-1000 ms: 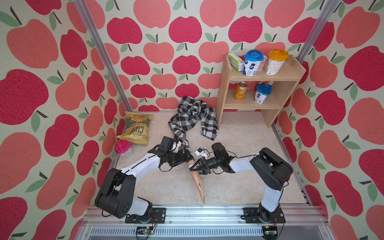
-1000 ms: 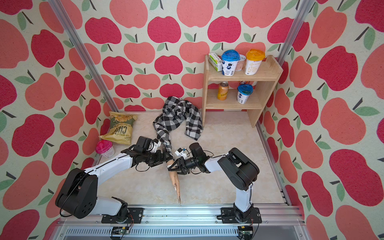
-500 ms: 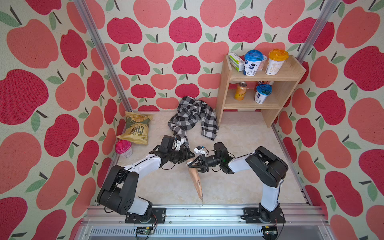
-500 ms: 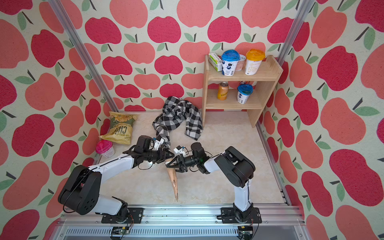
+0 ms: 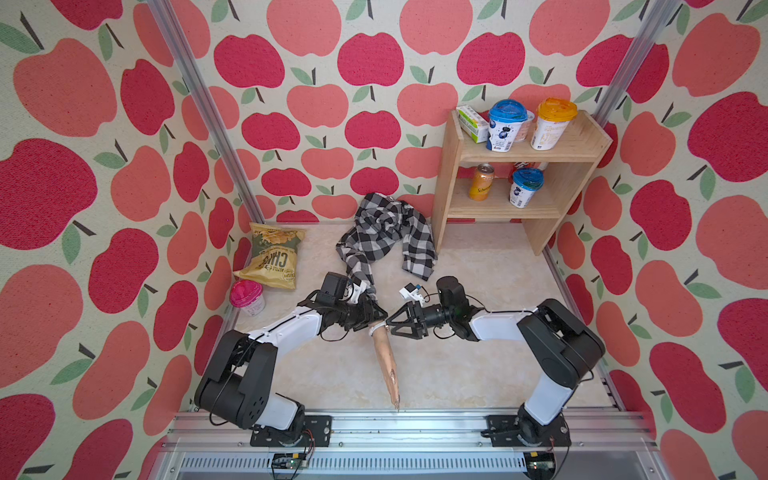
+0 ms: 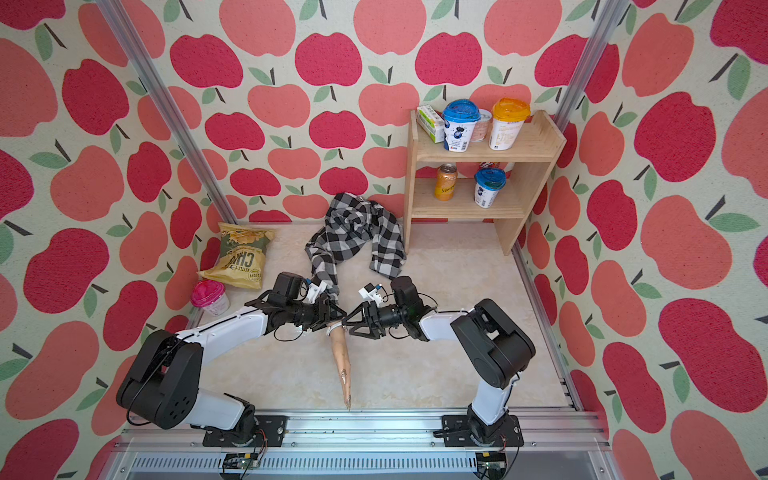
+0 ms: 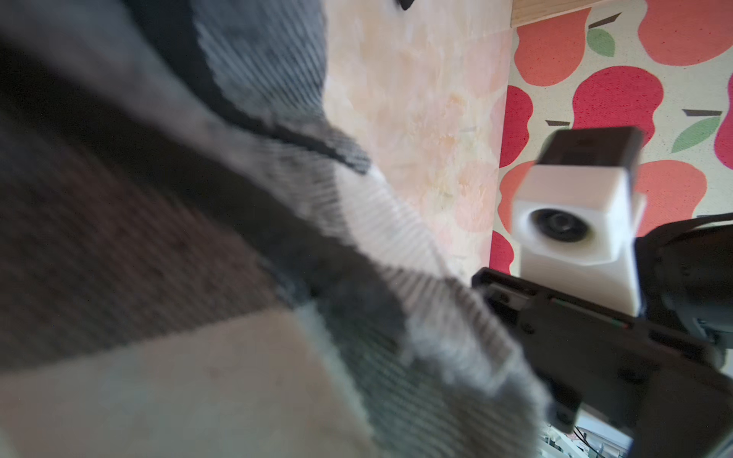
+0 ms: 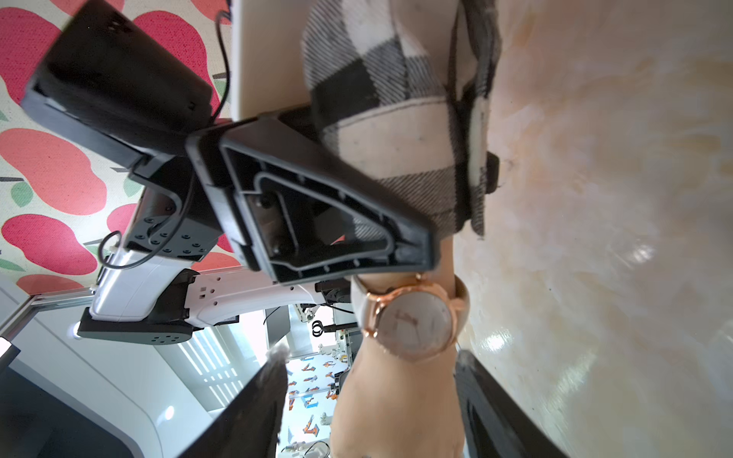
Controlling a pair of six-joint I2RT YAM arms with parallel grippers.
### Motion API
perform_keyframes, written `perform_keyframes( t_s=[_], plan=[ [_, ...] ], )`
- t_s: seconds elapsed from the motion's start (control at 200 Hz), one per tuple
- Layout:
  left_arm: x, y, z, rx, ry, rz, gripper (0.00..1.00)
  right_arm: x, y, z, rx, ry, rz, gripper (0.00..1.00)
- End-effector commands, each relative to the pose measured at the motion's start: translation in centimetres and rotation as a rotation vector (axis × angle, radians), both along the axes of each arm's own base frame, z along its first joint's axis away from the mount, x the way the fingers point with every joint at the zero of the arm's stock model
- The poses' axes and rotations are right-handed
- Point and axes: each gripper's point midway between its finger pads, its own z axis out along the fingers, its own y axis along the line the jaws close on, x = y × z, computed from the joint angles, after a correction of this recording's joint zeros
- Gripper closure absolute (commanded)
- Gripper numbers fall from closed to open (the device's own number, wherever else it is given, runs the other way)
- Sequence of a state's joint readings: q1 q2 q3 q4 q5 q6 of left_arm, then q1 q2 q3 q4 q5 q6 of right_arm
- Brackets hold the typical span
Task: Take off the watch
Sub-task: Adjust the hand at the center of the board.
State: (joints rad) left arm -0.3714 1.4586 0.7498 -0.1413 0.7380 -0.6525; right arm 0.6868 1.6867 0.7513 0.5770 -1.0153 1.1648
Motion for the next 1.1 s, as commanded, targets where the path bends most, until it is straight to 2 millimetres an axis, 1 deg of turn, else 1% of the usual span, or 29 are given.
perform_keyframes(
  t_s=[0.0, 0.075, 0.185, 0.245, 0.305, 0.345, 0.505, 0.61, 0.725, 0.865, 0.95, 1.04, 1.096],
  plan=[
    [0.5, 1.1, 1.4, 0.053, 0.010, 0.012, 1.00, 1.1, -2.5, 1.0, -0.085, -0.095, -0.058, 0.28],
    [0.5, 1.8, 1.0, 0.132, 0.066, 0.016, 1.00, 1.4, -3.4, 2.3, -0.120, -0.153, -0.071, 0.28],
    [0.4, 2.8, 0.4, 0.283, 0.130, 0.002, 1.00, 0.9, -4.0, 3.0, -0.186, -0.203, -0.065, 0.28],
    [0.4, 3.4, -0.1, 0.395, 0.171, -0.015, 1.00, 0.6, -4.2, 3.1, -0.210, -0.228, -0.066, 0.28],
    [0.1, 4.1, -0.9, 0.508, 0.220, -0.037, 1.00, 0.4, -4.6, 2.7, -0.247, -0.255, -0.075, 0.27],
    [0.2, 4.2, -1.2, 0.552, 0.240, -0.048, 1.00, 0.2, -4.9, 2.5, -0.258, -0.269, -0.082, 0.27],
    [1.1, 4.1, -2.6, 0.683, 0.277, -0.066, 1.00, -0.1, -6.3, 1.1, -0.331, -0.307, -0.119, 0.27],
    [1.4, 3.2, -3.7, 0.738, 0.287, -0.099, 1.00, -0.3, -6.9, -0.2, -0.365, -0.301, -0.140, 0.28],
    [1.4, 2.5, -4.5, 0.792, 0.297, -0.130, 1.00, -0.1, -7.1, -2.3, -0.403, -0.266, -0.170, 0.29],
    [1.2, 2.1, -5.0, 0.896, 0.280, -0.184, 1.00, 0.3, -7.5, -4.9, -0.515, -0.270, -0.180, 0.32],
    [1.0, 2.2, -5.6, 0.936, 0.287, -0.203, 0.95, 0.7, -7.2, -5.7, -0.550, -0.277, -0.169, 0.34],
    [0.8, 2.2, -6.4, 0.941, 0.297, -0.214, 0.90, 0.9, -6.4, -6.1, -0.552, -0.292, -0.149, 0.35],
    [0.8, 2.2, -6.6, 0.945, 0.297, -0.215, 0.85, 1.1, -5.8, -6.3, -0.554, -0.299, -0.141, 0.35]
  ],
)
